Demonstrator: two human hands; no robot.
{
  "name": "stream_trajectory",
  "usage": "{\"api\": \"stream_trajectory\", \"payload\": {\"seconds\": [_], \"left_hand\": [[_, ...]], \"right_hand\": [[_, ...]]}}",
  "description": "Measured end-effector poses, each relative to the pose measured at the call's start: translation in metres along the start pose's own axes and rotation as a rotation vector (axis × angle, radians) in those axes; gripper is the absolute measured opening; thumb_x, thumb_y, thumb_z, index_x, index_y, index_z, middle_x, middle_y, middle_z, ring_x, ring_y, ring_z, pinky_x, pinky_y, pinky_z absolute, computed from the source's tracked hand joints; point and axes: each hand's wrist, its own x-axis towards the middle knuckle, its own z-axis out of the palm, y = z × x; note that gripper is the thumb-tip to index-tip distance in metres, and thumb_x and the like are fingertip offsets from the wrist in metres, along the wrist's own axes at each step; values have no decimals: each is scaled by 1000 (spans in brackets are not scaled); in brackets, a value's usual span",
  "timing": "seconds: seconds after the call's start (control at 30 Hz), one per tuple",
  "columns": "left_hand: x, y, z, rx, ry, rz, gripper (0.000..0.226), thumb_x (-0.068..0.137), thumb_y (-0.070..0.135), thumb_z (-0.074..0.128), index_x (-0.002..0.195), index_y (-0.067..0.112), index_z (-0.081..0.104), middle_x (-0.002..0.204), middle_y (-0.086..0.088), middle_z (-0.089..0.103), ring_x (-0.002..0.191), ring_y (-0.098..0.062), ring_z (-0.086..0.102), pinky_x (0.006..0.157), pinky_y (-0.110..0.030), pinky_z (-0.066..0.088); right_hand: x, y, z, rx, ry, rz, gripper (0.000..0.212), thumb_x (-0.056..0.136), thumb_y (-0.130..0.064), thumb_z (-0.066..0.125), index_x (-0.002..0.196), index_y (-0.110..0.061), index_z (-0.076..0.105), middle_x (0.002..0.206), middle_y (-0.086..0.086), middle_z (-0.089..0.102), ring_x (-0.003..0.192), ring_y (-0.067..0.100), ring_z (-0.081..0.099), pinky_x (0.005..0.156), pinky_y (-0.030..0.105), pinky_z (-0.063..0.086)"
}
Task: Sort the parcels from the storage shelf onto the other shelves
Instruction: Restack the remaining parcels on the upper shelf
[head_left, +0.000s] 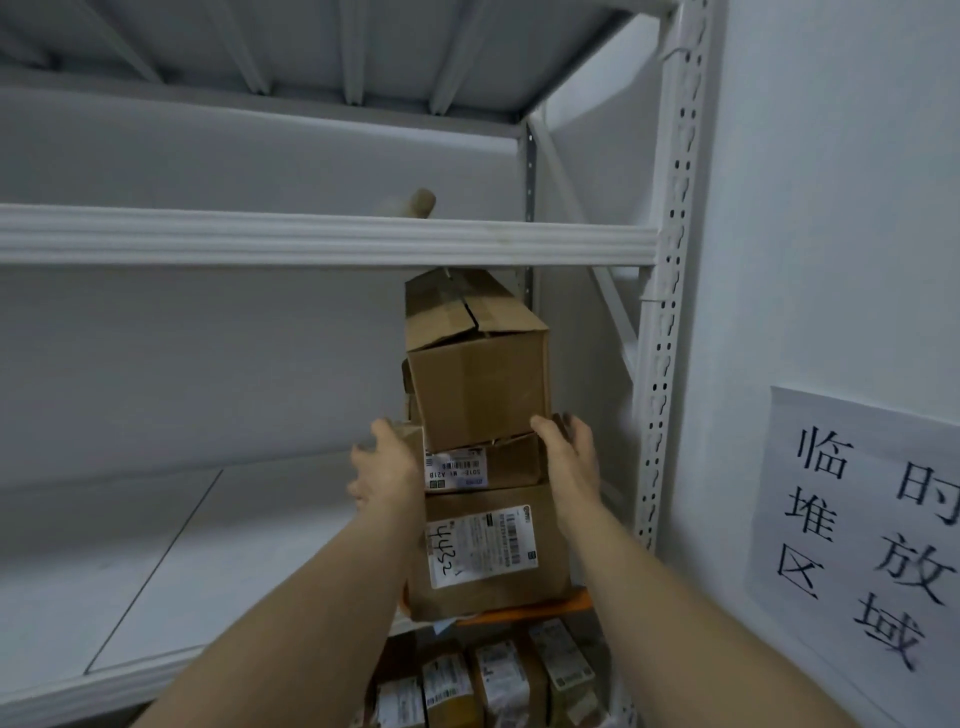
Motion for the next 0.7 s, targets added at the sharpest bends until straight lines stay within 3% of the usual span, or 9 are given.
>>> {"api": "stream_trajectory", "payload": {"seconds": [0.1, 0.2, 0.27, 0.33, 0.47, 0.53, 0.63, 0.7], "left_hand": [[0, 6, 0, -41, -67, 56, 65, 86, 57, 31, 143, 26, 38, 141, -15, 41, 126, -37, 39, 105, -55, 32], [-3, 13, 0, -54, -166, 158, 54, 80, 52, 28, 119, 25, 53, 128, -14, 53, 117, -36, 49, 103, -55, 36], [7, 11, 3, -59, -193, 168, 63, 72, 47, 31, 131, 31, 47, 132, -13, 54, 121, -36, 49, 106, -55, 34], [16, 9, 7, -33, -181, 114, 63, 81, 37, 34, 142, 23, 39, 137, -14, 51, 124, -37, 46, 107, -52, 33], [16, 10, 6, -98, -125, -72, 79, 71, 62, 22, 130, 16, 47, 123, -17, 55, 108, -37, 53, 98, -54, 41], [12, 12, 0, -137, -139, -177, 77, 83, 65, 22, 136, 13, 43, 128, -17, 53, 115, -38, 50, 103, -53, 36], [12, 4, -5, -132, -169, -336, 68, 96, 57, 23, 142, 8, 36, 137, -17, 49, 128, -37, 43, 108, -52, 28], [6, -7, -7, -106, -195, -378, 68, 95, 58, 23, 140, 9, 39, 131, -18, 54, 122, -38, 49, 102, -55, 35]], "right_hand": [[4, -3, 6, -44, -37, 58, 57, 84, -20, 63, 137, -21, 42, 120, -1, 55, 108, 18, 51, 96, 37, 42], [13, -2, 9, -157, 0, 165, 64, 80, -3, 57, 140, -13, 39, 125, 11, 56, 114, 29, 53, 102, 45, 44], [17, -1, 12, -209, -4, 210, 65, 81, -2, 57, 143, -10, 36, 130, 14, 54, 117, 32, 52, 102, 47, 44], [20, -1, 15, -215, -1, 210, 64, 81, 0, 54, 142, -11, 38, 127, 15, 55, 115, 32, 53, 100, 46, 46], [37, -6, 18, -180, 118, 249, 43, 86, -1, 47, 129, -7, 51, 122, 16, 57, 111, 33, 53, 96, 40, 44], [44, 0, 17, -118, 182, 279, 27, 93, -13, 42, 114, -8, 58, 115, 16, 60, 105, 32, 56, 94, 40, 44], [50, 28, 6, -115, 285, 307, 25, 96, -21, 34, 100, -12, 57, 98, 14, 59, 91, 29, 56, 86, 42, 46], [54, 61, -7, -136, 372, 376, 26, 91, -26, 34, 96, -13, 56, 93, 14, 60, 85, 30, 59, 83, 45, 52]]}}
